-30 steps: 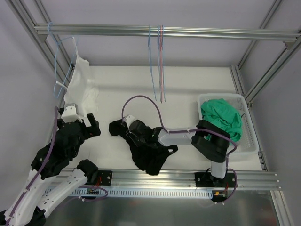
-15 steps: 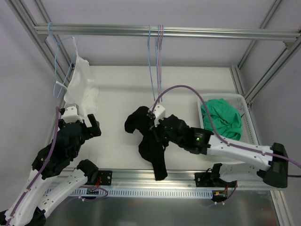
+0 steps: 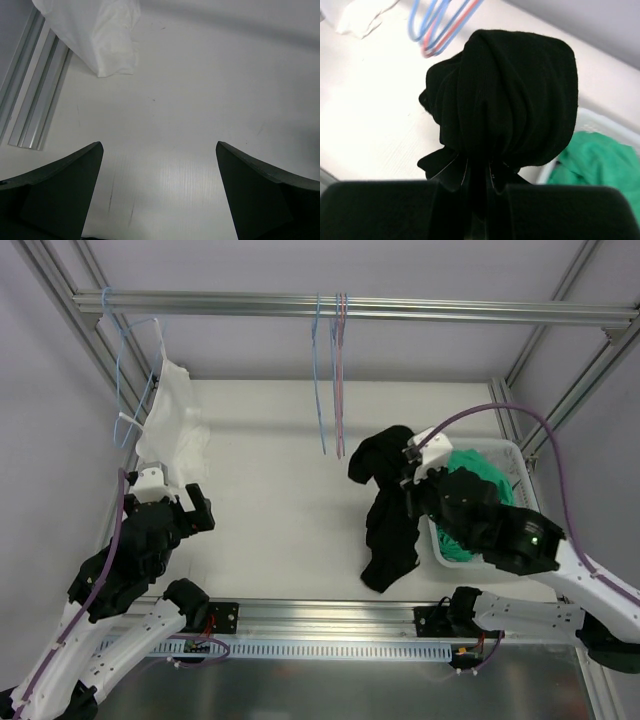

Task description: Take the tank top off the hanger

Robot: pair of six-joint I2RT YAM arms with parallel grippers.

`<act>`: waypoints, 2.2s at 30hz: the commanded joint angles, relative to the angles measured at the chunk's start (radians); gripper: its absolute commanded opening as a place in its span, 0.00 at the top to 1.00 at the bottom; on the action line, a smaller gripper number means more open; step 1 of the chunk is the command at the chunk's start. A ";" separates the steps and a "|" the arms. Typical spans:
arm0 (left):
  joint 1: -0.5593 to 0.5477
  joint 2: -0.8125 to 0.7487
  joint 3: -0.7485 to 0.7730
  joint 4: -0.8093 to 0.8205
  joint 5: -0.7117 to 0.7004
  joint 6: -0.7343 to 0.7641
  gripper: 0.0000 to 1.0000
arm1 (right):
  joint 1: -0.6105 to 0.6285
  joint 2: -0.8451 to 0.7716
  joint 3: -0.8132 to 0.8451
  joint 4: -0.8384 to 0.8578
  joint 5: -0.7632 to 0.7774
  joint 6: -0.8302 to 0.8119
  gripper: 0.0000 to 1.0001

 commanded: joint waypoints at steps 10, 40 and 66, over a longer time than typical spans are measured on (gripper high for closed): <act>-0.005 -0.043 -0.007 0.033 -0.011 0.020 0.01 | -0.388 0.039 0.515 -0.227 0.103 -0.136 1.00; -0.005 -0.046 -0.009 0.040 0.032 0.026 0.01 | -1.308 0.320 -0.431 0.322 -0.479 0.250 1.00; 0.037 0.027 0.002 0.040 -0.003 -0.006 0.01 | -1.323 0.133 -0.102 0.025 -0.444 0.186 0.04</act>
